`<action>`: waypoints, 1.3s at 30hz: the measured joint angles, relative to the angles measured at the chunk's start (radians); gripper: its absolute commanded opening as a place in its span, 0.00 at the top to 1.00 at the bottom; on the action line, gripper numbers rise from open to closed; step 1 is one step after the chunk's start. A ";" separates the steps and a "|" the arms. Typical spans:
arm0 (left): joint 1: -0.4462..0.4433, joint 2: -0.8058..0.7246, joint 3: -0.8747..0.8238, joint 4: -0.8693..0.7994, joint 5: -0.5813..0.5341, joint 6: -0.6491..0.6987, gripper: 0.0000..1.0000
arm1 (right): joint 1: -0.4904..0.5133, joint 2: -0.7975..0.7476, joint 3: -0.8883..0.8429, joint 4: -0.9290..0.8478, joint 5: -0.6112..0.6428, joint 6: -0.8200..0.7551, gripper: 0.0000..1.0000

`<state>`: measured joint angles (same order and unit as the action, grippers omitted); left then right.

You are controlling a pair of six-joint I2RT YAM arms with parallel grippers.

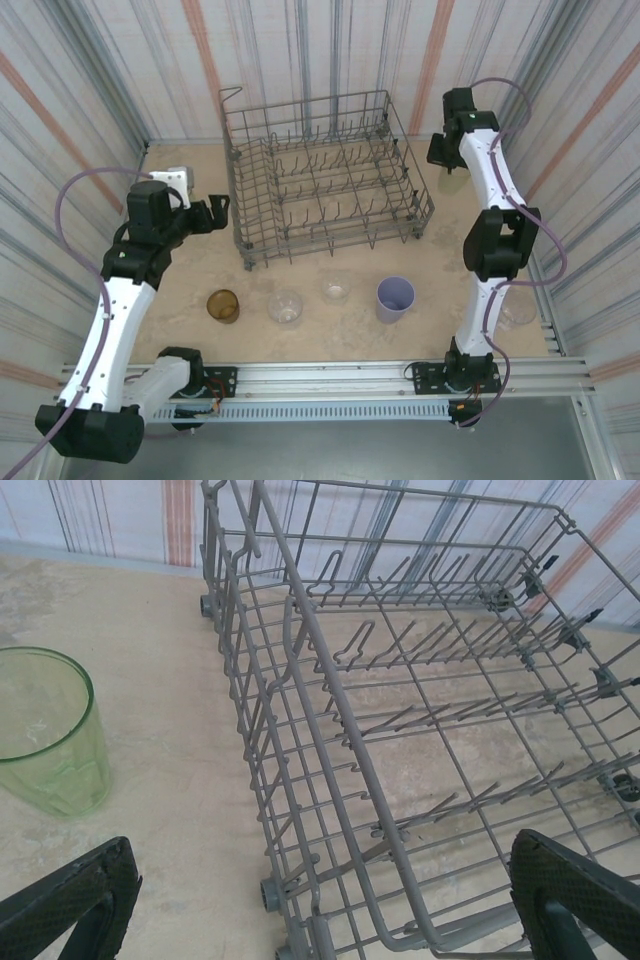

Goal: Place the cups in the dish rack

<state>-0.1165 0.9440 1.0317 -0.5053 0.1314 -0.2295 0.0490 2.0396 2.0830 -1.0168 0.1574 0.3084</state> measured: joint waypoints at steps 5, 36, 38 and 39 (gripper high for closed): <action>0.028 0.000 -0.003 0.004 0.026 -0.019 0.01 | 0.023 -0.088 0.000 -0.018 0.011 0.006 1.00; -0.134 0.167 0.164 0.048 0.056 -0.158 0.01 | 0.049 -0.496 -0.467 0.389 -0.348 0.138 1.00; -0.145 0.194 0.181 0.053 0.056 -0.171 0.01 | 0.051 -0.505 -0.504 0.437 -0.399 0.164 1.00; -0.149 0.210 0.191 0.057 0.057 -0.179 0.01 | 0.053 -0.511 -0.524 0.465 -0.422 0.179 1.00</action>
<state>-0.2653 1.1542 1.2228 -0.4484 0.1883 -0.4084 0.1024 1.5288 1.5589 -0.5514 -0.2649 0.4870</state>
